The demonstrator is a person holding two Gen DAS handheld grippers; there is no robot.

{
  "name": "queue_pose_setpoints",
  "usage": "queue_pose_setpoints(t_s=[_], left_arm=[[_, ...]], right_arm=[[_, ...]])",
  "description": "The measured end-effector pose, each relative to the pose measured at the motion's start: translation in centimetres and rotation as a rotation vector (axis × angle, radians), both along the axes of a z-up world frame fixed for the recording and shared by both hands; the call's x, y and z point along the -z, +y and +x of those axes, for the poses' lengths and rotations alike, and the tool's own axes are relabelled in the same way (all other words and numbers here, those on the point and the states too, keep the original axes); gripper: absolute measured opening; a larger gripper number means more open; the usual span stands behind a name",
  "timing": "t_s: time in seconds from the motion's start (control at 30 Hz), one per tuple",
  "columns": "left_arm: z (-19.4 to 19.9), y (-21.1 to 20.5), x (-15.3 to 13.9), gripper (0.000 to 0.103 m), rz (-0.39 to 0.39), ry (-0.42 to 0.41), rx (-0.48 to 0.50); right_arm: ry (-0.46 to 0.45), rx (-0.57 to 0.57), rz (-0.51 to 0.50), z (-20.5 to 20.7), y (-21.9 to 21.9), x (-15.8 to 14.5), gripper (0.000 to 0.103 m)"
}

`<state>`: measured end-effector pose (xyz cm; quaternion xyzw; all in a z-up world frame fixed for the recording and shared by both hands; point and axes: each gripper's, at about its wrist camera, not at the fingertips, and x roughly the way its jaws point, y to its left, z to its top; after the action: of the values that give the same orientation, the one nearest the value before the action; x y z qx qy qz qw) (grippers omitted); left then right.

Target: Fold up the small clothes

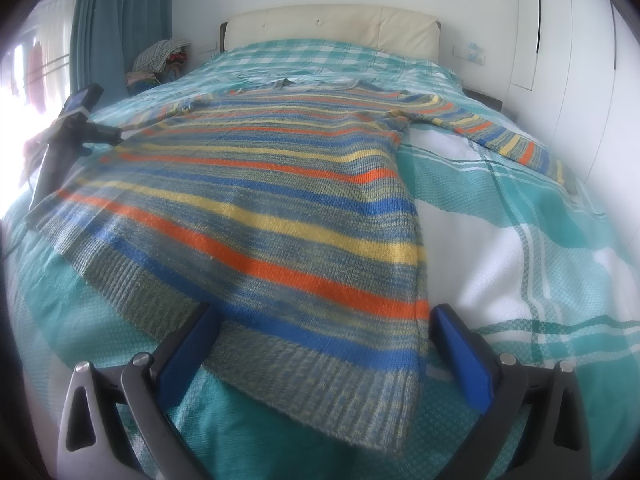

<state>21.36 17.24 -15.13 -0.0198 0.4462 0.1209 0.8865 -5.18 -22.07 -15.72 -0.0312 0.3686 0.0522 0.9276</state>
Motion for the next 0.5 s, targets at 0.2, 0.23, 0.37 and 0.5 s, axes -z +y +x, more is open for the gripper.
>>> queue_pose_setpoints(t_s=[0.2,0.23,0.37,0.5], left_arm=[[0.0,0.04,0.0,0.103,0.0,0.0,0.0],[-0.01,0.01,0.0,0.103,0.0,0.0,0.0],[-0.01,0.04,0.0,0.103,0.0,0.0,0.0],[-0.02,0.04,0.0,0.103,0.0,-0.001,0.0]], right_arm=[[0.0,0.0,0.0,-0.01,0.0,0.01,0.103],[0.0,0.0,0.0,-0.01,0.0,0.0,0.103],[-0.001,0.001,-0.001,-0.04,0.02,0.03,0.103],[-0.009,0.011,0.0,-0.04,0.02,0.03,0.103]])
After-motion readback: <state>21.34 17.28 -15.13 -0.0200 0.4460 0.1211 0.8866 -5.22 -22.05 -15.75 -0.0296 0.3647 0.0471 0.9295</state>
